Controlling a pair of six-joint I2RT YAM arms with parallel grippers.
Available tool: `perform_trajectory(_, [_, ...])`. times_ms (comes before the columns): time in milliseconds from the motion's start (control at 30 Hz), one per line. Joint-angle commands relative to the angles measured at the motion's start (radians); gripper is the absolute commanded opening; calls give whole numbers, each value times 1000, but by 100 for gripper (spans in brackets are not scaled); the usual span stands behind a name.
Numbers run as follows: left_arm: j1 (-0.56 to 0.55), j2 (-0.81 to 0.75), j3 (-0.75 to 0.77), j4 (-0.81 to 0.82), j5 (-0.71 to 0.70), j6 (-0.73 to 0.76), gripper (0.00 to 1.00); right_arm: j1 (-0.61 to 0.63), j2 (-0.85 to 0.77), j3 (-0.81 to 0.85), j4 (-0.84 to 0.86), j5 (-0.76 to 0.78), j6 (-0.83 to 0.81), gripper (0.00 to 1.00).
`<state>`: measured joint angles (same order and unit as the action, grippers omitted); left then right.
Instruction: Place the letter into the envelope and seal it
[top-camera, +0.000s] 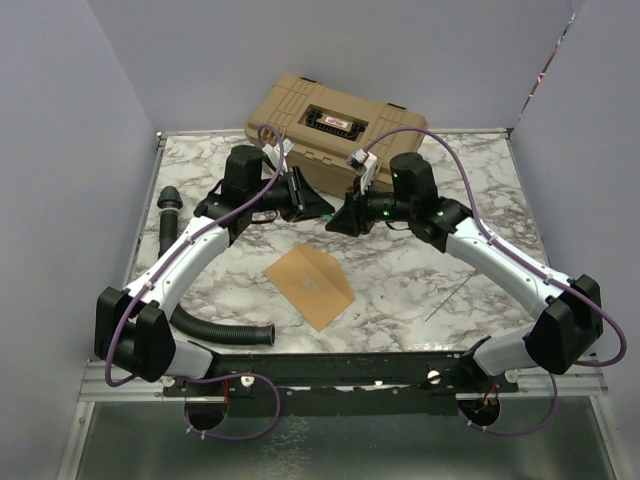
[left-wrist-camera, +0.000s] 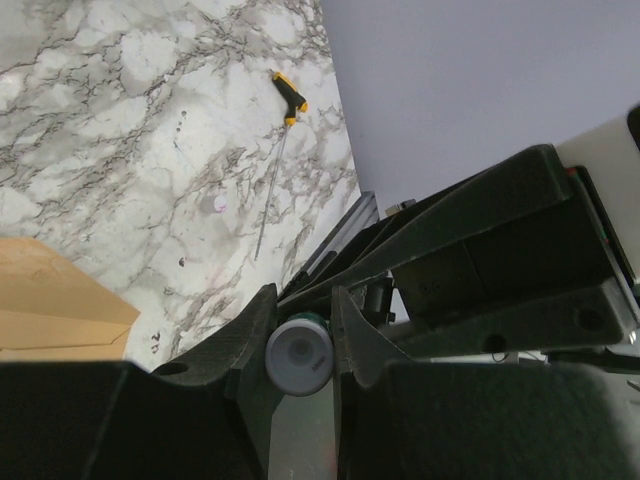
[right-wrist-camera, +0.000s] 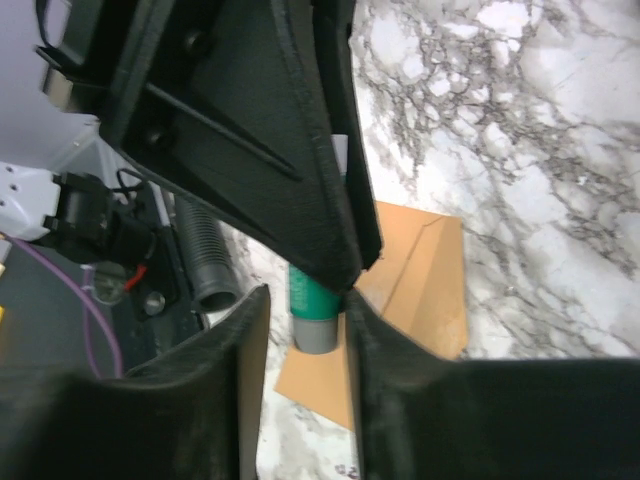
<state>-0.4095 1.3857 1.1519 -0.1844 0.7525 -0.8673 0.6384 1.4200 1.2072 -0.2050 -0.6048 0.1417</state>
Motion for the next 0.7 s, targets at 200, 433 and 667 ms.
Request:
perform_trajectory(200, [-58, 13, 54, 103, -148, -45, 53, 9, -12, 11, 77, 122, 169, 2])
perform_trajectory(433, [-153, -121, -238, 532, -486, -194, 57, 8, -50, -31, 221, 278, 555, 1])
perform_trajectory(667, [-178, -182, -316, 605, -555, -171, 47, 7, -36, -42, 237, 281, 633, 0])
